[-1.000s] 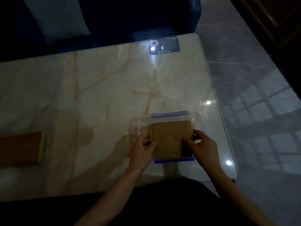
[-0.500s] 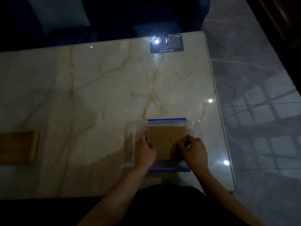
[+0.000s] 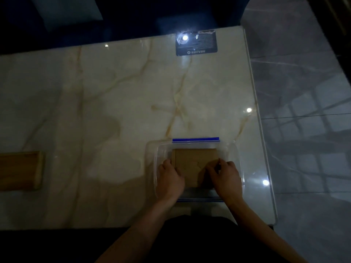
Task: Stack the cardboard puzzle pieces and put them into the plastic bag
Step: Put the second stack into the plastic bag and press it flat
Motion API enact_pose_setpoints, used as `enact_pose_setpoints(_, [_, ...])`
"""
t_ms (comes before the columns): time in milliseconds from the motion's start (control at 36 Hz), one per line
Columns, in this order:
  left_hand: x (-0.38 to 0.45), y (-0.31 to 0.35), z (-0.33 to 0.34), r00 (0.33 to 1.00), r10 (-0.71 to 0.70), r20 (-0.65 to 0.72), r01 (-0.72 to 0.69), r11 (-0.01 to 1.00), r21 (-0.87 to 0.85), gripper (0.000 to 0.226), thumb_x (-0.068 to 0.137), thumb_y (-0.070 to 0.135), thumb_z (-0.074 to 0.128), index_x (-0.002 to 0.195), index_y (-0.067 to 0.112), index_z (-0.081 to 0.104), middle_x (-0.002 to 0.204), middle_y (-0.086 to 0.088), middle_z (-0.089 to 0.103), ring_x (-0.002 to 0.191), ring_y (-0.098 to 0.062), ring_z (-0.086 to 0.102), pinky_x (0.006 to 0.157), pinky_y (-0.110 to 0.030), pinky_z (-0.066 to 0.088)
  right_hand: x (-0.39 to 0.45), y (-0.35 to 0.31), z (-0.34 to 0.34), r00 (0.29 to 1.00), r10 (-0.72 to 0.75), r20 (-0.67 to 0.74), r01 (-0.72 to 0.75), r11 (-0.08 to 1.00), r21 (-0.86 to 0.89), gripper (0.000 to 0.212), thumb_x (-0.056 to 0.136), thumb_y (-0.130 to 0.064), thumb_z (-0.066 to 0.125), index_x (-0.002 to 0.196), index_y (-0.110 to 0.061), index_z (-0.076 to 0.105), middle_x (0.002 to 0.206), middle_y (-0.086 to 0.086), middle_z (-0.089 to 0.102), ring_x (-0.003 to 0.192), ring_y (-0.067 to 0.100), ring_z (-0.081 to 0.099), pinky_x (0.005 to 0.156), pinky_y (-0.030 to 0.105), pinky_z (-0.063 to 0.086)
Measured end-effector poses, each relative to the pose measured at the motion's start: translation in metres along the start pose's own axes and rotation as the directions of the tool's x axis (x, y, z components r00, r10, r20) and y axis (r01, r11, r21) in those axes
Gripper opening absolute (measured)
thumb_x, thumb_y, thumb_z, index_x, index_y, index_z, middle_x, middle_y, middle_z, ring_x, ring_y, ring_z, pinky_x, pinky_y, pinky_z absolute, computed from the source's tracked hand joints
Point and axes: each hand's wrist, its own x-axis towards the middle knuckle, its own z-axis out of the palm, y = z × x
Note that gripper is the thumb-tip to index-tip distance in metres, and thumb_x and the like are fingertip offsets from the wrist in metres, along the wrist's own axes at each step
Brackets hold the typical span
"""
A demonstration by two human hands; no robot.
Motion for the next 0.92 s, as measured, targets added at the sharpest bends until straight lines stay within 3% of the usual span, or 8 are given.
enact_pose_setpoints(278, [-0.004,0.004,0.002,0.999,-0.034,0.040,0.034,0.999,-0.004,0.055,0.091,0.030,0.052,0.139,0.016,0.029,0.135,-0.009,0.031,0.111,-0.029,0.052,0.080,-0.032,0.040,0.000,-0.002,-0.006,0.999,0.019,0.038,-0.020,0.999,0.033,0.025,0.090,-0.039,0.060,0.097,-0.015,0.061,0.113,0.009,0.055,0.083,0.018,0.056,0.080,0.035,0.051])
enact_pose_setpoints(361, [-0.007,0.006,0.000,0.999,-0.025,0.028,0.025,0.999,-0.030,0.061,0.087,0.027,0.058,0.139,0.018,0.029,0.139,-0.009,0.027,0.119,-0.030,0.047,0.091,-0.037,0.044,-0.003,-0.004,-0.007,0.999,0.020,0.051,-0.023,0.997,0.067,0.029,0.090,-0.040,0.060,0.102,-0.014,0.060,0.122,0.011,0.052,0.089,0.021,0.057,0.086,0.039,0.051])
enact_pose_setpoints(444, [-0.009,0.006,0.001,0.999,-0.019,0.044,0.022,0.998,-0.056,0.074,0.085,0.027,0.060,0.147,0.016,0.021,0.151,-0.010,0.017,0.136,-0.031,0.029,0.108,-0.043,0.035,-0.003,-0.005,-0.007,0.996,0.047,0.079,-0.058,0.988,0.146,0.032,0.091,-0.037,0.060,0.111,-0.014,0.056,0.129,0.012,0.050,0.105,0.028,0.059,0.094,0.045,0.051])
enact_pose_setpoints(556, [-0.003,0.005,-0.001,0.994,-0.023,0.106,0.041,0.984,-0.172,0.079,0.089,0.027,0.057,0.151,0.014,0.010,0.159,-0.010,0.008,0.145,-0.030,0.014,0.117,-0.044,0.022,-0.004,-0.008,-0.009,0.996,0.025,0.085,-0.052,0.940,0.336,0.022,0.088,-0.027,0.062,0.104,-0.013,0.058,0.105,0.010,0.066,0.096,0.027,0.064,0.084,0.046,0.055])
enact_pose_setpoints(611, [0.001,0.002,-0.003,0.990,-0.022,0.139,0.059,0.962,-0.268,0.078,0.087,0.024,0.059,0.150,0.013,0.014,0.156,-0.011,0.020,0.140,-0.029,0.028,0.113,-0.042,0.030,-0.006,-0.009,-0.010,0.996,0.029,0.083,-0.058,0.926,0.373,0.016,0.090,-0.025,0.061,0.103,-0.017,0.058,0.097,0.005,0.068,0.087,0.020,0.065,0.075,0.037,0.053])
enact_pose_setpoints(722, [0.004,-0.004,-0.005,0.982,-0.028,0.184,0.102,0.907,-0.408,0.066,0.087,0.021,0.060,0.144,0.021,0.028,0.141,-0.003,0.046,0.108,-0.012,0.049,0.089,-0.027,0.037,-0.007,-0.008,-0.010,0.986,0.074,0.149,-0.129,0.904,0.407,0.019,0.092,-0.024,0.058,0.110,-0.020,0.057,0.100,0.001,0.066,0.092,0.022,0.062,0.085,0.038,0.050])
enact_pose_setpoints(833, [0.002,-0.008,-0.003,0.966,-0.036,0.255,0.144,0.896,-0.420,0.079,0.088,0.028,0.058,0.151,0.025,0.011,0.155,-0.001,0.029,0.135,-0.019,0.036,0.108,-0.034,0.031,-0.009,-0.008,-0.008,0.981,0.080,0.175,-0.148,0.894,0.422,0.019,0.092,-0.021,0.057,0.111,-0.020,0.058,0.100,0.002,0.068,0.093,0.023,0.065,0.080,0.035,0.050])
enact_pose_setpoints(917, [0.003,-0.008,-0.003,0.961,-0.056,0.269,0.181,0.867,-0.465,0.078,0.089,0.029,0.058,0.151,0.027,0.011,0.157,-0.001,0.026,0.139,-0.022,0.031,0.100,-0.028,0.027,-0.009,-0.007,-0.006,0.978,0.089,0.187,-0.165,0.880,0.446,0.019,0.091,-0.021,0.058,0.110,-0.022,0.058,0.100,0.002,0.069,0.091,0.022,0.066,0.077,0.033,0.053])
